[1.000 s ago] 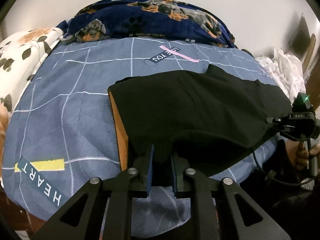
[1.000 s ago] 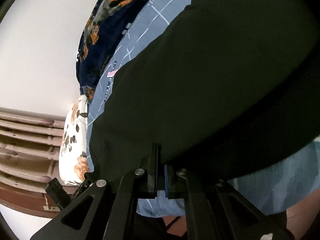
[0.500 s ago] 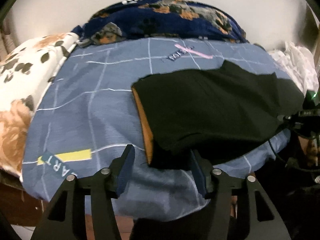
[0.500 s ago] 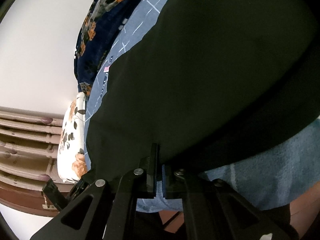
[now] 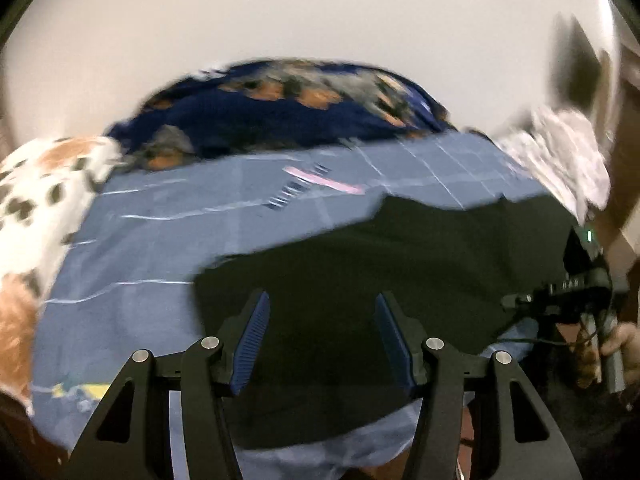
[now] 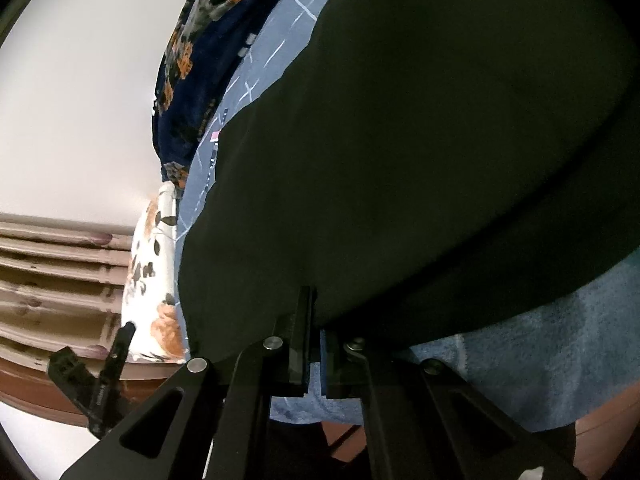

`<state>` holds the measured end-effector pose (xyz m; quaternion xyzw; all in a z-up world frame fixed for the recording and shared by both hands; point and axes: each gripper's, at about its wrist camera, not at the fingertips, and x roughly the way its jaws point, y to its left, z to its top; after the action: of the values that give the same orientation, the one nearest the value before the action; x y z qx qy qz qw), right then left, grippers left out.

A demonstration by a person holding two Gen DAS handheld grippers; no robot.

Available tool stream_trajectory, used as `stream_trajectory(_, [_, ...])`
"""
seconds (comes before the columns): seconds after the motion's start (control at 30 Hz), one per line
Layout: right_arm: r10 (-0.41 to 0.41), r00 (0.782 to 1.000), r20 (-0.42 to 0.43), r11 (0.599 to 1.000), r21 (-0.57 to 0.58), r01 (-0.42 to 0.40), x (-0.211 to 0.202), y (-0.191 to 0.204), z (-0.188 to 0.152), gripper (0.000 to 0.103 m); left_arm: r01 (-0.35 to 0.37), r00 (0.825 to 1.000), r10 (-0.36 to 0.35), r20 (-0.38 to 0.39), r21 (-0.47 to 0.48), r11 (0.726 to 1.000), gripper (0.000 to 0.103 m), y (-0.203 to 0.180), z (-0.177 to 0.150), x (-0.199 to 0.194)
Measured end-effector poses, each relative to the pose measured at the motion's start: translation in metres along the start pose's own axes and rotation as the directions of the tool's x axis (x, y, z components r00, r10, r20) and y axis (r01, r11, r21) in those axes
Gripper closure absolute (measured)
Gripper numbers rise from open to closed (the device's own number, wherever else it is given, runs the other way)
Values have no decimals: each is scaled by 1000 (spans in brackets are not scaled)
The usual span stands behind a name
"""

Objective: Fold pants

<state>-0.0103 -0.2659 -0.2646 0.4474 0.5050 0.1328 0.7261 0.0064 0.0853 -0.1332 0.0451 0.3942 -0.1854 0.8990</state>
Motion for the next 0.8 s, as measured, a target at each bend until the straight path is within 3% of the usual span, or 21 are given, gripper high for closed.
stream_trajectory(0.13, [-9,1000,9,1000,-15,9,0,3,-2,103,8,994,0,-105,85,996,47,-30,-12,48])
stream_trajectory(0.23, [14,1000,-7,1000,15,-14,-5,-1,3,100,11,992,-2,-129,74,997,47,-32,-19,64])
stream_trajectory(0.3, [26,1000,12,999,27,-26,-14,-3,6,92,8,991,-1,-131,50,999,47,-28,-22,68])
stream_trajectory(0.43, [24,996,84,998,50,-28,-48,-15,22,78,6,989,-7,-145,-5,1000,47,-16,-24,72])
stream_trajectory(0.63, [16,976,218,991,127,-45,-102,-64,59,77,-16,988,13,-154,-17,1000,47,-15,-29,77])
stream_trajectory(0.8, [26,942,336,978,185,-93,-149,-110,92,77,-33,988,31,-153,-10,999,46,-17,-28,81])
